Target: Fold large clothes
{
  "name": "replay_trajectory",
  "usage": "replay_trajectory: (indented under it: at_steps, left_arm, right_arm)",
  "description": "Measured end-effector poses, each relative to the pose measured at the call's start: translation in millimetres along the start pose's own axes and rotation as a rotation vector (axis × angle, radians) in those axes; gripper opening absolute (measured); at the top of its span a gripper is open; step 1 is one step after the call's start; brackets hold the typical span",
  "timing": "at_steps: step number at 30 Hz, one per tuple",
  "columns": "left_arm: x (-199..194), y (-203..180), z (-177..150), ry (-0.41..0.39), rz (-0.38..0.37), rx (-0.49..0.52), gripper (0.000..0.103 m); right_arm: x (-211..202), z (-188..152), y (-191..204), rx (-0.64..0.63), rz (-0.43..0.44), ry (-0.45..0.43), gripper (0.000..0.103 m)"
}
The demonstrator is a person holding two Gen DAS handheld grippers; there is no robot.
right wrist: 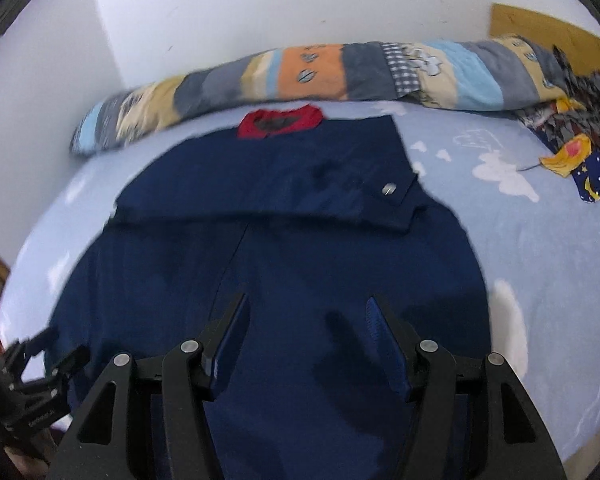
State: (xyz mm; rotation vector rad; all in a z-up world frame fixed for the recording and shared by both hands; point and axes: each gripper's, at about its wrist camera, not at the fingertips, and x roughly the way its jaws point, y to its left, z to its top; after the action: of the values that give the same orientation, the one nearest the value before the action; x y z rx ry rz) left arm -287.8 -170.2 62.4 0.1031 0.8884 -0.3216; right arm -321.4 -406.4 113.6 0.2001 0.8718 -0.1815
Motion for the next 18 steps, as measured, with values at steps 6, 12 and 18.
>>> replay_trajectory:
  at_steps: [6, 12, 18]
  left_arm:
    - [2.0, -15.3, -25.9, 0.016, 0.063, 0.06, 0.083]
    - [6.4, -23.6, -38.5, 0.039, 0.07, 0.101, 0.083]
    - [18.7, -30.4, -51.7, 0.047, 0.128, 0.181, 0.084]
  right_arm:
    - [-5.6, -42.4, 19.1, -0.035, -0.024, 0.036, 0.063]
    - [-4.0, -72.5, 24.1, -0.046, -0.044, 0.084, 0.063]
    - [3.7, -90.8, 28.1, -0.087, -0.082, 0.112, 0.063]
